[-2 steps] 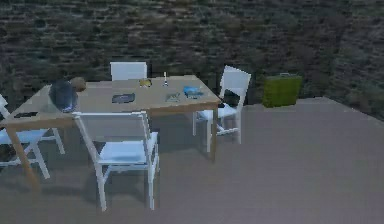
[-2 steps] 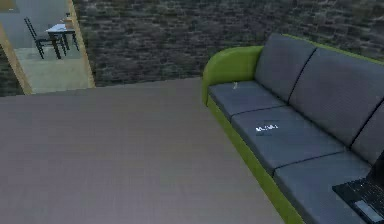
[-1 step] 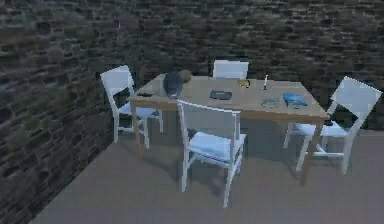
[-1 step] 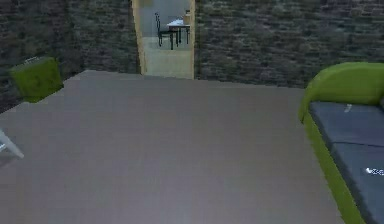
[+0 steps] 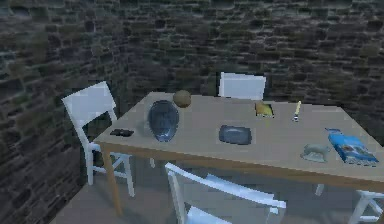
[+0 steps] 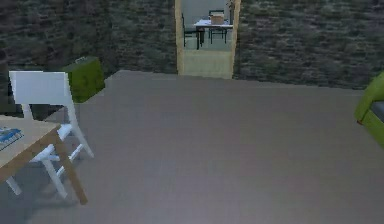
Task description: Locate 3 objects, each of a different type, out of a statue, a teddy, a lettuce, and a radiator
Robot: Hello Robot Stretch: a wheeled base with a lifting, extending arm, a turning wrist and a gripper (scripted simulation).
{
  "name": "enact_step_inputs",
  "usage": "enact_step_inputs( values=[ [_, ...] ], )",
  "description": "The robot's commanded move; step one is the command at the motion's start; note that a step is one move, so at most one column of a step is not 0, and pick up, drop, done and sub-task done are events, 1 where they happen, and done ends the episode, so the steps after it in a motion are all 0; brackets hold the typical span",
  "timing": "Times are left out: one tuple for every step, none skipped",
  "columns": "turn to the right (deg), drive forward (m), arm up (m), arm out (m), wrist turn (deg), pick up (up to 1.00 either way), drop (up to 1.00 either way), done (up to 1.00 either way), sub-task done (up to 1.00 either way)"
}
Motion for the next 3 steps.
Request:
enact_step_inputs(
  values=[
    [6.0, 0.0, 0.0, 0.0, 0.0, 0.0, 0.0, 0.0, 0.0],
    [3.0, 0.0, 0.0, 0.0, 0.0, 0.0, 0.0, 0.0, 0.0],
    [0.0, 0.05, 0.0, 0.0, 0.0, 0.0, 0.0, 0.0, 0.0]
  ],
)
